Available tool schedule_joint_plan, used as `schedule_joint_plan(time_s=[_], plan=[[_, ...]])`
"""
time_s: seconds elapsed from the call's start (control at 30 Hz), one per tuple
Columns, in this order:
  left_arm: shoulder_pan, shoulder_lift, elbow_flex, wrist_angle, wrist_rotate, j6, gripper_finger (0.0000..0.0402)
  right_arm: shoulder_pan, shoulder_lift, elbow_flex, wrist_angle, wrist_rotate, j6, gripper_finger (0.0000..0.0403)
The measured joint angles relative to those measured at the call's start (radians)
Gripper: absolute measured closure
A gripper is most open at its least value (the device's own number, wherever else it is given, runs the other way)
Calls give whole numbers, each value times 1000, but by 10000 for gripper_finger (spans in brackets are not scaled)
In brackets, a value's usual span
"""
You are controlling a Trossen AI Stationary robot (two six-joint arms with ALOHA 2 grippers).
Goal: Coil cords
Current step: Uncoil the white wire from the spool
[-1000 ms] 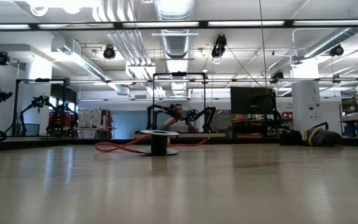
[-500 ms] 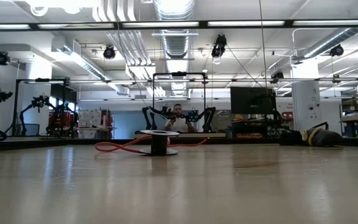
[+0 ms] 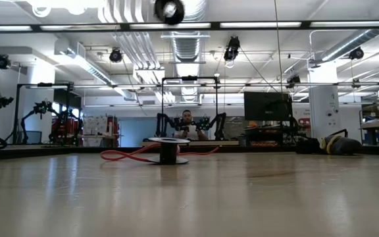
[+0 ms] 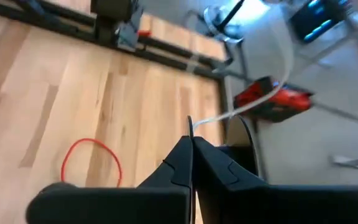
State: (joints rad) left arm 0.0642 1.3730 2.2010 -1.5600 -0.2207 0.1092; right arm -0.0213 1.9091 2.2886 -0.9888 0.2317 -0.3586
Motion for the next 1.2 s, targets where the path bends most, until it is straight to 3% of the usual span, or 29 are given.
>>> schedule_joint_plan(time_s=[0.1, 0.4, 0.57, 0.7, 0.93, 1.07, 1.2], plan=[[-12, -31, -147, 0, 87, -47, 401, -51, 88, -27, 60, -83, 5, 403], [-11, -184, -739, 25, 75, -335, 401, -107, 357, -31, 263, -131, 91, 403], [-10, -285, -1066, 163, 79, -453, 401, -105, 472, -30, 453, -191, 198, 403], [-10, -343, -1260, 284, 131, -487, 401, -103, 557, -30, 594, -202, 271, 403], [-10, -401, -1427, 347, 253, -520, 401, -93, 620, -29, 679, -210, 322, 377], [-12, -434, -1436, 281, 359, -533, 401, -92, 624, -24, 653, -210, 308, 321], [-13, -463, -1405, 192, 372, -548, 401, -93, 613, 12, 574, -207, 292, 259]])
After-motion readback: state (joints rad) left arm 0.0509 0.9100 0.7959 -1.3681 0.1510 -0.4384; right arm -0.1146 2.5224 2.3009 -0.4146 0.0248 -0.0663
